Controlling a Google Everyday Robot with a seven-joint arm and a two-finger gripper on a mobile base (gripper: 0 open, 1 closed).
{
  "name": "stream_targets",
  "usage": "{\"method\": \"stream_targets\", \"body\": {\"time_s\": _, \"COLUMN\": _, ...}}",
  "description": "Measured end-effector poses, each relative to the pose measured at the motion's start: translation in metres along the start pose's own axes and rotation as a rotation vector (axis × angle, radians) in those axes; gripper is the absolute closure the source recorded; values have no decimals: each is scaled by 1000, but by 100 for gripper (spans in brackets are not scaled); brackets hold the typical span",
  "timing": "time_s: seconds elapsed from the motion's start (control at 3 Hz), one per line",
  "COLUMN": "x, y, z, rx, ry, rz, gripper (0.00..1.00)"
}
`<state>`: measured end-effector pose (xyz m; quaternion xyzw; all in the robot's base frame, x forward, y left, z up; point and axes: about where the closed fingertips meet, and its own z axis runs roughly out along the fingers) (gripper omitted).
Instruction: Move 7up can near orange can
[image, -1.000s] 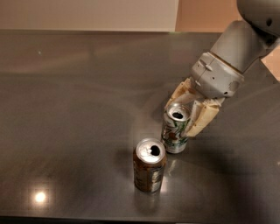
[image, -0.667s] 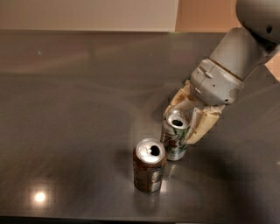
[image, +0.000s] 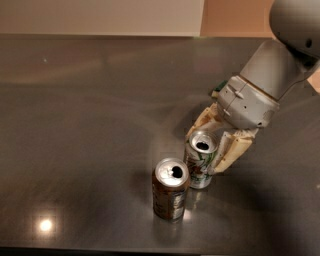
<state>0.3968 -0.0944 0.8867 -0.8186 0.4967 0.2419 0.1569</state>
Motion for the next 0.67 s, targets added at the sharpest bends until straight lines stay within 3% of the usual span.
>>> {"method": "stream_targets", "body": {"time_s": 0.33, "x": -1, "y": -7, "z": 0, "rx": 26, "ry": 3, "rz": -2, "gripper": 0}}
{"method": "stream_targets", "body": {"time_s": 0.67, "x": -2, "y": -11, "z": 0, "rx": 45, "ry": 5, "rz": -4, "gripper": 0}}
